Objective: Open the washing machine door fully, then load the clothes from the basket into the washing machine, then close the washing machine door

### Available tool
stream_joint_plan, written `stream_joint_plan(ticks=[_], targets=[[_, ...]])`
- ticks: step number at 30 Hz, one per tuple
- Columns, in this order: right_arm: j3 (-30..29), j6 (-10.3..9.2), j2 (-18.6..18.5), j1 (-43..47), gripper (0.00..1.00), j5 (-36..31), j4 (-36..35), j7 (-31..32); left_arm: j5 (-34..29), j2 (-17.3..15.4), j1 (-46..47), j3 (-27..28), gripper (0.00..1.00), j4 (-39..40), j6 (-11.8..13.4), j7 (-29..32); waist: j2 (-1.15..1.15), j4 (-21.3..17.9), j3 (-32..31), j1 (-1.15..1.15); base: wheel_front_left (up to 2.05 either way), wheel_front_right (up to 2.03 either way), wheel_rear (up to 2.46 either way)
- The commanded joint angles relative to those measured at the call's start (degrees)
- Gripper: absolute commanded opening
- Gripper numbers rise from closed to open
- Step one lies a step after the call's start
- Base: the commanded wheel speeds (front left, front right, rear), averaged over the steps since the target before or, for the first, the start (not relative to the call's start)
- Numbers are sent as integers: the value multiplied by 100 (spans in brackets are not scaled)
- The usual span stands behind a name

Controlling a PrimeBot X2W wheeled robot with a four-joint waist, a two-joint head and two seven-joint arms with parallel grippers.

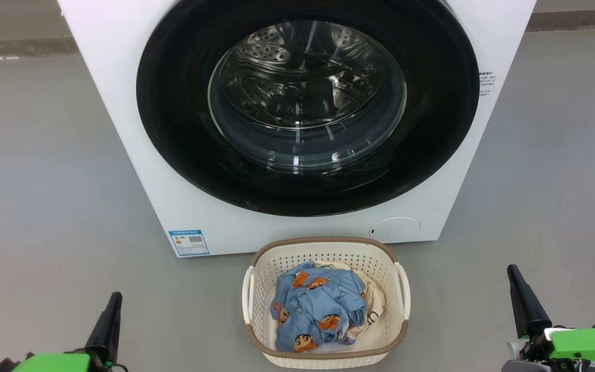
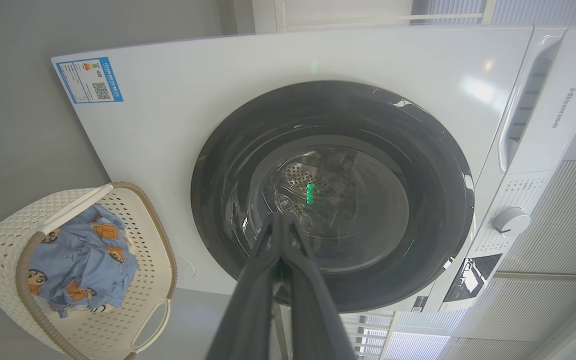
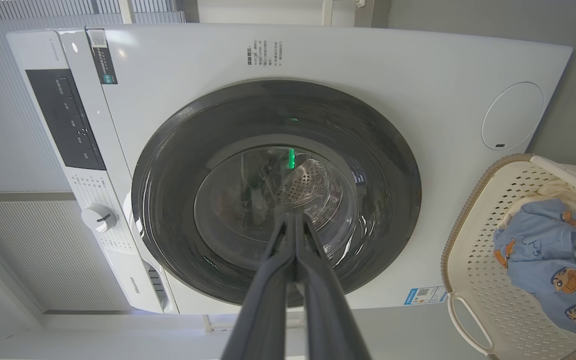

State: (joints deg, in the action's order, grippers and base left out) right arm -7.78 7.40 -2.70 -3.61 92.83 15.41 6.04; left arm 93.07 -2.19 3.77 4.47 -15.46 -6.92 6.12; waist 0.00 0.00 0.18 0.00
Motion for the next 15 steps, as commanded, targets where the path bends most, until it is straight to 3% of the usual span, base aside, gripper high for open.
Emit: stream_joint_plan(ticks=[1,15], targets=[[131,9,-25,-257,0,-63,-139,41,-87,-76,241,201,0,144,-57,32,0,0,0,0,0,0,0],[127,9,-23,-258,0,-66,-139,44,-90,-74,242,204,0,144,-57,35,0,0,0,0,0,0,0]])
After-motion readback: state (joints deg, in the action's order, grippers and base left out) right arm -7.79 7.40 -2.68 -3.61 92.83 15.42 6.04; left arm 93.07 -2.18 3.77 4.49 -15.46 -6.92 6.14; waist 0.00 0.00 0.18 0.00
